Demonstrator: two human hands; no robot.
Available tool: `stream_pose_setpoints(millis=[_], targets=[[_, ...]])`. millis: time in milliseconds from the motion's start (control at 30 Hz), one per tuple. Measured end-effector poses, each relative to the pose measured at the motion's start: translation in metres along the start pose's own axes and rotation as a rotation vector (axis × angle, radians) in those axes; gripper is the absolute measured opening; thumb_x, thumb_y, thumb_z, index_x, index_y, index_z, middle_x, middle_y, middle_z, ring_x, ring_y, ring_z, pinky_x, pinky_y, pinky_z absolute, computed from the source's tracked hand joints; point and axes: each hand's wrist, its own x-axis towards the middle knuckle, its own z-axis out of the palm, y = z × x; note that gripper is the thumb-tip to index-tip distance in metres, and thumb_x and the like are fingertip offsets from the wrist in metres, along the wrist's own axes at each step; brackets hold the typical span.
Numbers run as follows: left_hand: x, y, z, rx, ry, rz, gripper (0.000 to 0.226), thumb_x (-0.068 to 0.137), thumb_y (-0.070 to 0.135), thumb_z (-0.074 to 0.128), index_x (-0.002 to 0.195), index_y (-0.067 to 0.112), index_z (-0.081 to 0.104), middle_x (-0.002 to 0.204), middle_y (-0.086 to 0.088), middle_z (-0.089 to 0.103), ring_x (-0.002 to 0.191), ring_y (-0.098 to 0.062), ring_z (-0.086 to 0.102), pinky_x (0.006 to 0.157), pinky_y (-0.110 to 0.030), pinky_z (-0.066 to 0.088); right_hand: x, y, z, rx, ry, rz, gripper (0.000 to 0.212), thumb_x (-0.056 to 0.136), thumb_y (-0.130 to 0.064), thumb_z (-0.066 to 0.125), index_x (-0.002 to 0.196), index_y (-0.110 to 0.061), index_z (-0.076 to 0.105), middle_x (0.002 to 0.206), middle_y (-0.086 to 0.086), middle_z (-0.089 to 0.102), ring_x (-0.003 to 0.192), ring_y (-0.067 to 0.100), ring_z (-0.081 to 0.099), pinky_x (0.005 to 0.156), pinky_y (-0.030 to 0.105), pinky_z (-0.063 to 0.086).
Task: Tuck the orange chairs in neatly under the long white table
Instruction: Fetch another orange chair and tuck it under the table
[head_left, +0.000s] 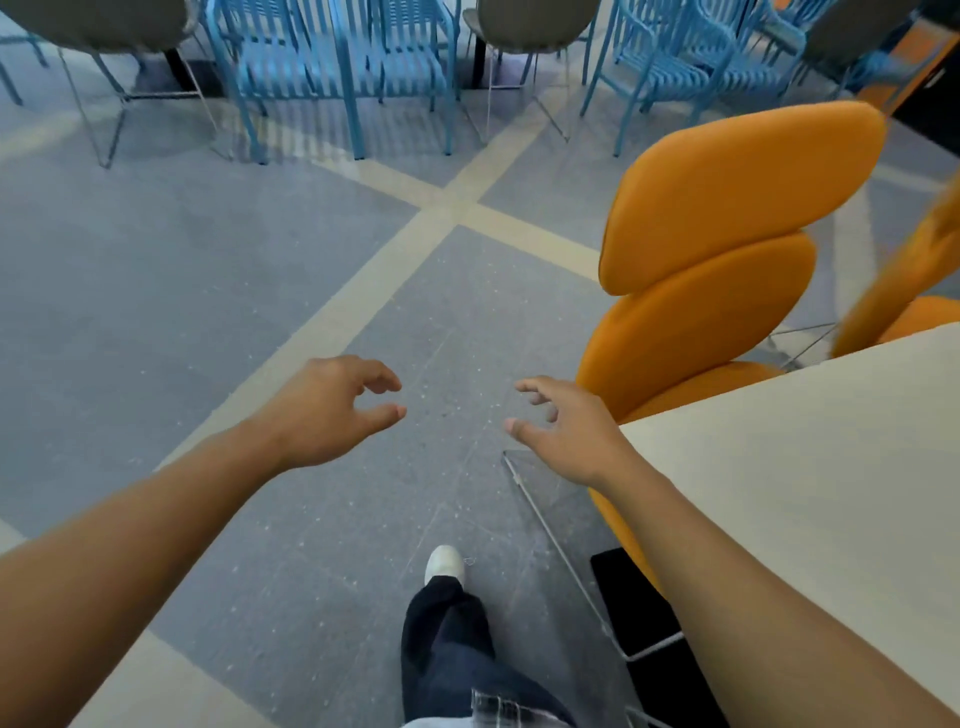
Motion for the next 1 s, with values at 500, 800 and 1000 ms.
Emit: stream_pose_setpoints(millis=[500,800,1000], targets=[[0.251,-0.018,-0.073,-0.016,-0.035,0.081,0.035,0.087,0.044,0.064,0.116,0.025,0.066,0.116,0.004,0.066,0.101,-0.013,0.059,0.084,-0.027,0.042,0.213,-0.019,-0.049,0.001,0.023,0.061,0.064,0.092,-0.051,0.065,0.148,-0.03,0.042,0.151,0.0,0.042,0.136,0.024,0.043,0.112,0.045,0.037],[0.397,-0.064,-0.099,0.022,-0.145,0.224,0.035,0.087,0.046,0.063,0.117,0.027,0.065,0.116,0.005,0.066,0.099,-0.01,0.058,0.081,-0.024,0.038,0.316,-0.025,-0.057,0.08,0.131,0.243,0.063,0.092,-0.049,0.066,0.147,-0.03,0.043,0.15,0.003,0.042,0.135,0.027,0.045,0.11,0.049,0.038],[0.499,-0.088,-0.131,0.025,-0.228,0.352,0.037,0.086,0.047,0.064,0.118,0.027,0.064,0.116,0.006,0.065,0.099,-0.009,0.058,0.081,-0.023,0.039,0.38,-0.043,-0.064,0.157,0.26,0.421,0.067,0.09,-0.052,0.067,0.149,-0.031,0.041,0.152,0.001,0.041,0.135,0.024,0.045,0.112,0.047,0.039]])
